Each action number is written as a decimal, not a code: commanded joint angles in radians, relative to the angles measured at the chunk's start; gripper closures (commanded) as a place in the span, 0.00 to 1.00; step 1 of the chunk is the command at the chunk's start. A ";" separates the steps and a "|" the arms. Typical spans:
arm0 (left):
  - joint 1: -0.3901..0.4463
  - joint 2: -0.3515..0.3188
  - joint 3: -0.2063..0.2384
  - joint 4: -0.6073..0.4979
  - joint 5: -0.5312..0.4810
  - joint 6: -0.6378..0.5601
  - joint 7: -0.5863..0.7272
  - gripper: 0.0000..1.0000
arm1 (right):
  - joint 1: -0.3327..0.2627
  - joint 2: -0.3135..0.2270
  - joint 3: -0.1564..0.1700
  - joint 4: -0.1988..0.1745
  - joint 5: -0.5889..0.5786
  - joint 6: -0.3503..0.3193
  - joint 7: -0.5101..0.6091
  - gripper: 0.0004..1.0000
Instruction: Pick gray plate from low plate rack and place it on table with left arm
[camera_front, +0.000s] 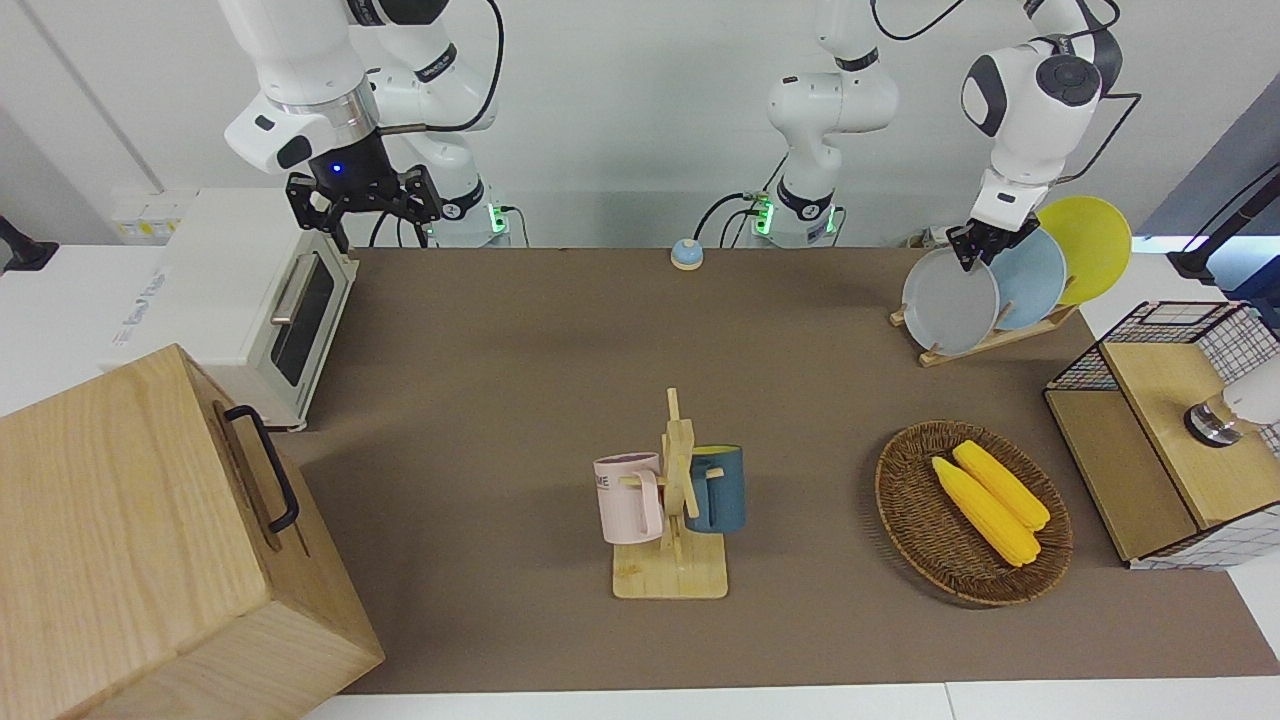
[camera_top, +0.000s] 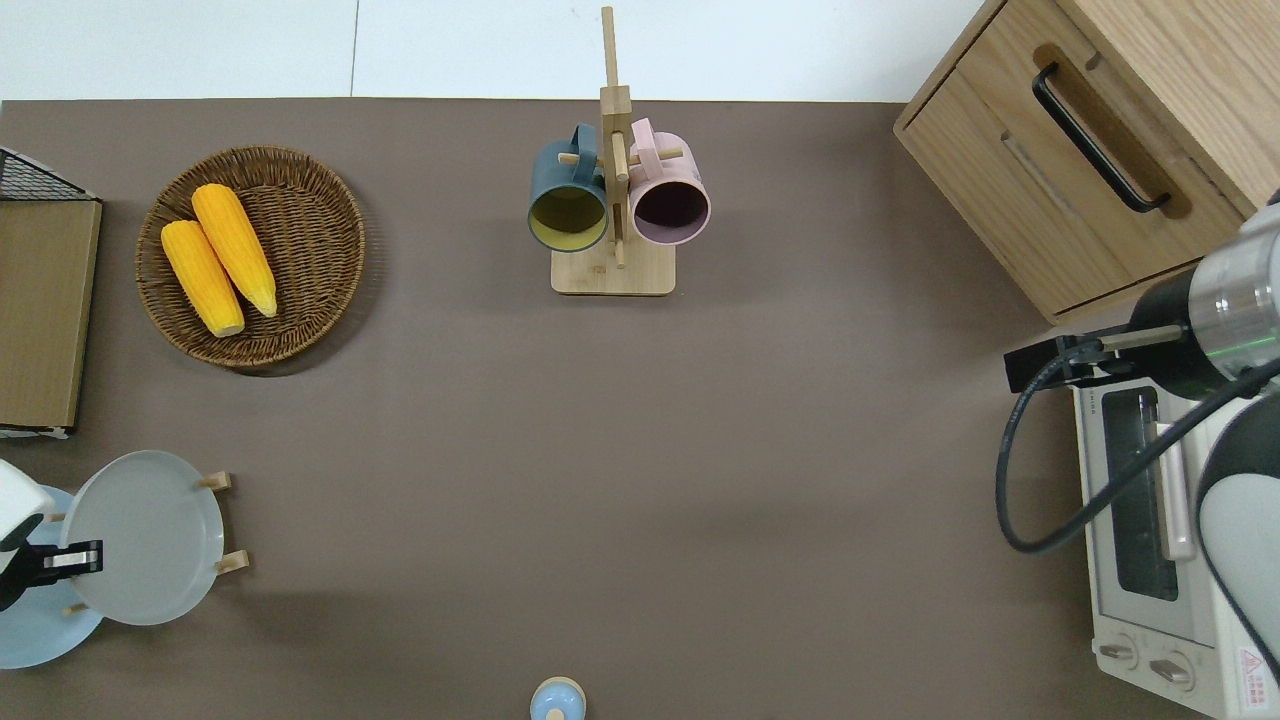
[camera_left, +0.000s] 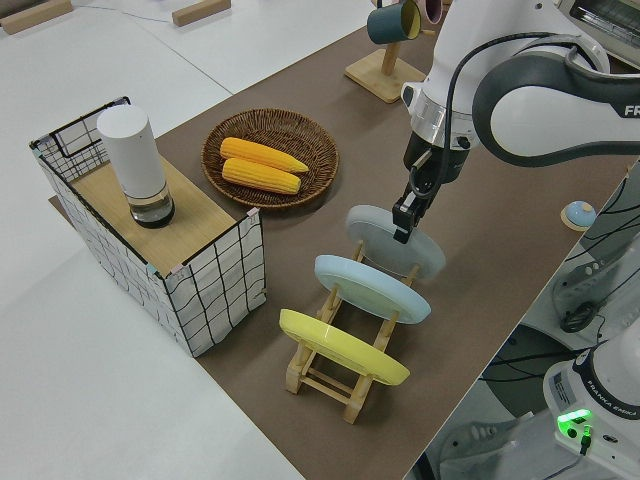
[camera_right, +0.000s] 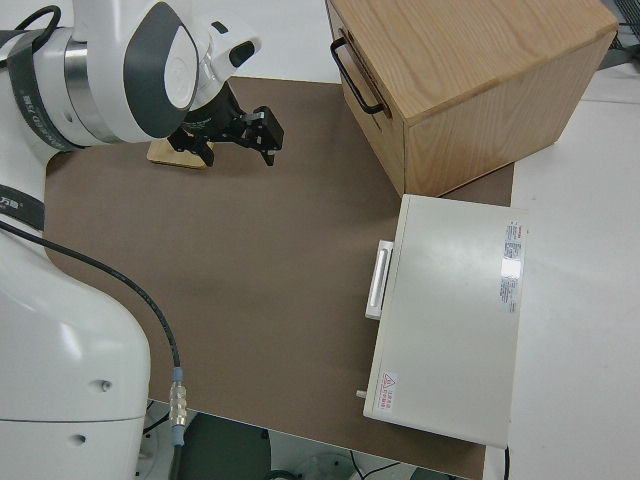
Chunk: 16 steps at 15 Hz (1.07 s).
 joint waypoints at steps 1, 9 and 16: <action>-0.019 -0.026 0.010 -0.029 0.005 0.021 -0.017 1.00 | -0.019 -0.003 0.017 0.009 -0.002 -0.014 0.013 0.02; -0.028 -0.072 -0.033 0.113 0.001 -0.163 -0.024 1.00 | -0.019 -0.003 0.017 0.009 -0.002 -0.014 0.013 0.02; -0.029 -0.077 -0.059 0.123 -0.148 -0.209 -0.061 1.00 | -0.020 -0.003 0.017 0.009 -0.002 -0.014 0.013 0.02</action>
